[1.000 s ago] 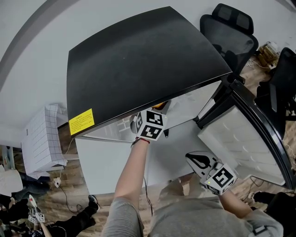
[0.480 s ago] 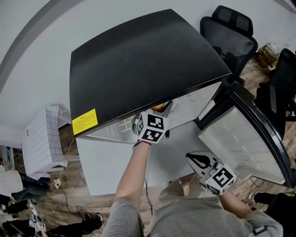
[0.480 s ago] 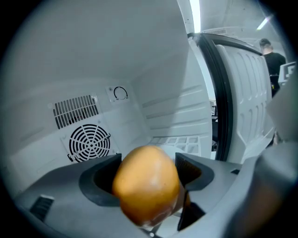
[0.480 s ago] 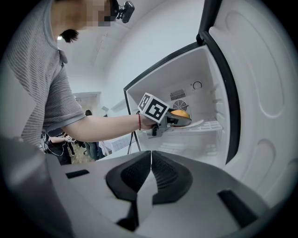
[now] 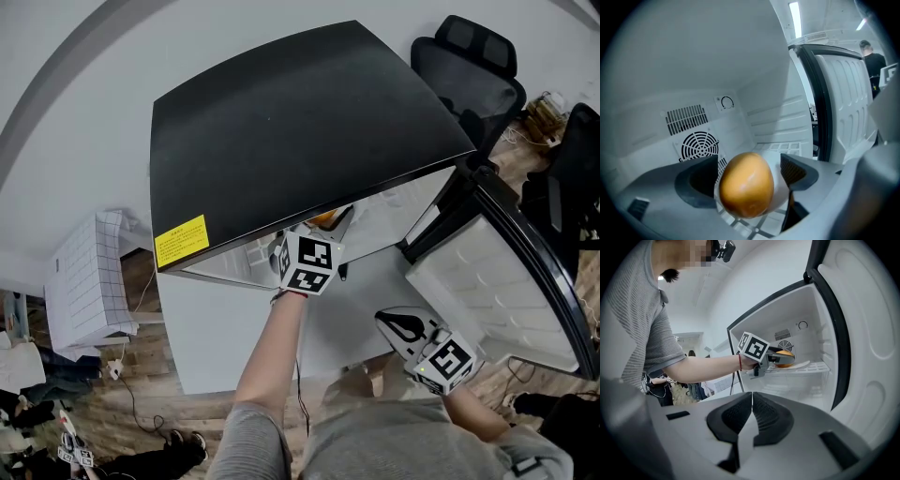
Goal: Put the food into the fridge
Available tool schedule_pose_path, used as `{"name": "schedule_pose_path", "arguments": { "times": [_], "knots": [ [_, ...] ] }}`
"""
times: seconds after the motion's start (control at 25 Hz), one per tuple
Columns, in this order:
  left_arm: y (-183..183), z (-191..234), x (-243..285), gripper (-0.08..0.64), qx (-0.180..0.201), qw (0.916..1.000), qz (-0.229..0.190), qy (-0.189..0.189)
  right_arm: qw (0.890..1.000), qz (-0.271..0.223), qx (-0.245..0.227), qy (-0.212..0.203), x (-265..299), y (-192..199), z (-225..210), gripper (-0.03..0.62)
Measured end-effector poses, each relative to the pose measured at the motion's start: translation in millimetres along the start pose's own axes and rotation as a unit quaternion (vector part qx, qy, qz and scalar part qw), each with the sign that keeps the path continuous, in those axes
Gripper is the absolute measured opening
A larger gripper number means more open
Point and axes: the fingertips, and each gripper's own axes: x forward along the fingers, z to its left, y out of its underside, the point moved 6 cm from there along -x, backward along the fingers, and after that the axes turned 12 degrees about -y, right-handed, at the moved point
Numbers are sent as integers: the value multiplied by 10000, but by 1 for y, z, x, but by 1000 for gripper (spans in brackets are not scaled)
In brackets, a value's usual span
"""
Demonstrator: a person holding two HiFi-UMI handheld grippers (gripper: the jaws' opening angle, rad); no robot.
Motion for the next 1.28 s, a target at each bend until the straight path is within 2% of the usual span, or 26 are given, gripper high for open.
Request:
{"name": "schedule_pose_path", "arguments": {
  "times": [0.36, 0.84, 1.28],
  "knots": [
    [-3, 8, -12, 466, -72, 9996, -140, -223, 10000, -6, -58, -2, 2, -3, 3, 14],
    [-7, 8, -42, 472, -377, 9984, -356, -224, 9998, 53, -164, -107, 6, -9, 13, 14],
    [-8, 0, -87, 471, -860, 9949, -503, -131, 9997, -15, -220, -142, 13, -15, 17, 14]
  ]
}}
